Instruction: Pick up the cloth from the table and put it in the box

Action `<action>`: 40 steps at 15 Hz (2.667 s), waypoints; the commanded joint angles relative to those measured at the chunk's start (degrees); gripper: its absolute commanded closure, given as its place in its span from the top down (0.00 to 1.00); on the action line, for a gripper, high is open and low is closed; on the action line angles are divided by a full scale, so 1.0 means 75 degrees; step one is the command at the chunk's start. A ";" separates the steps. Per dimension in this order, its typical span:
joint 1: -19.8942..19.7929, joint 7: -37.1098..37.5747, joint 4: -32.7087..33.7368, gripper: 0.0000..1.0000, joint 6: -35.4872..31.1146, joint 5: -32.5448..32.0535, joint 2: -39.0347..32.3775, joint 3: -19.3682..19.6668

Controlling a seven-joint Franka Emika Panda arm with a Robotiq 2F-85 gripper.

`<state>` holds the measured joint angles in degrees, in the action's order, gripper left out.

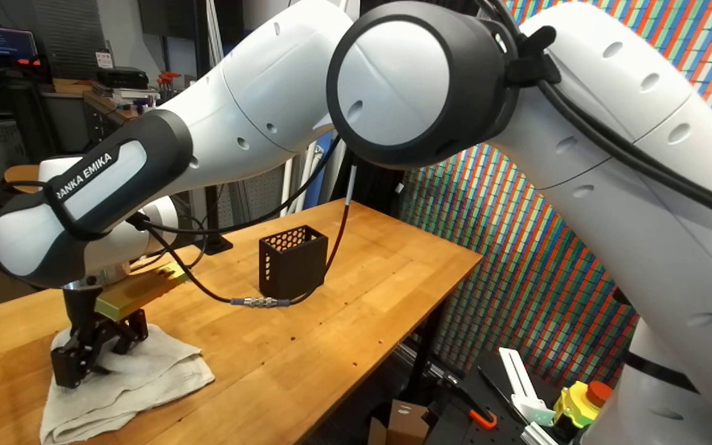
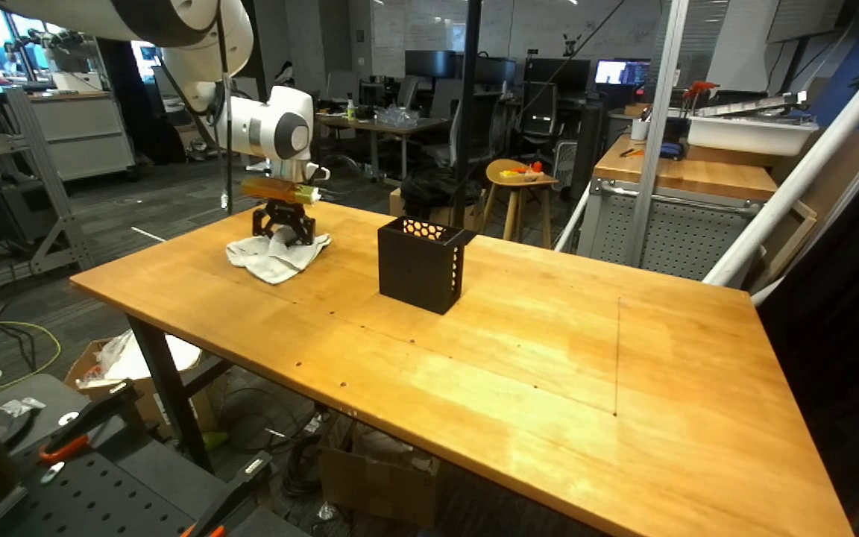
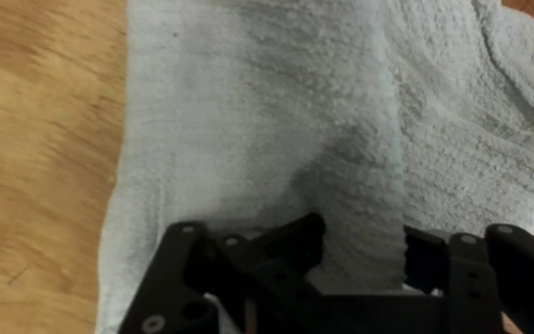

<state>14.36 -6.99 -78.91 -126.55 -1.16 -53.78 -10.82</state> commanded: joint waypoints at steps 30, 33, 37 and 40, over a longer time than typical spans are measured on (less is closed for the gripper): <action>-0.2968 -0.1491 -0.4030 0.00 -0.0139 0.0320 0.5182 0.1660; -0.2947 -0.1758 -0.4003 0.00 -0.0104 0.0482 0.5056 0.1544; -0.2905 -0.1931 -0.4006 0.00 -0.0135 0.0616 0.4891 0.1408; -0.3010 -0.1997 -0.4094 0.00 -0.0198 0.0900 0.4734 0.1350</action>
<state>-7.44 -19.80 -109.08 -127.33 2.52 -17.76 -0.37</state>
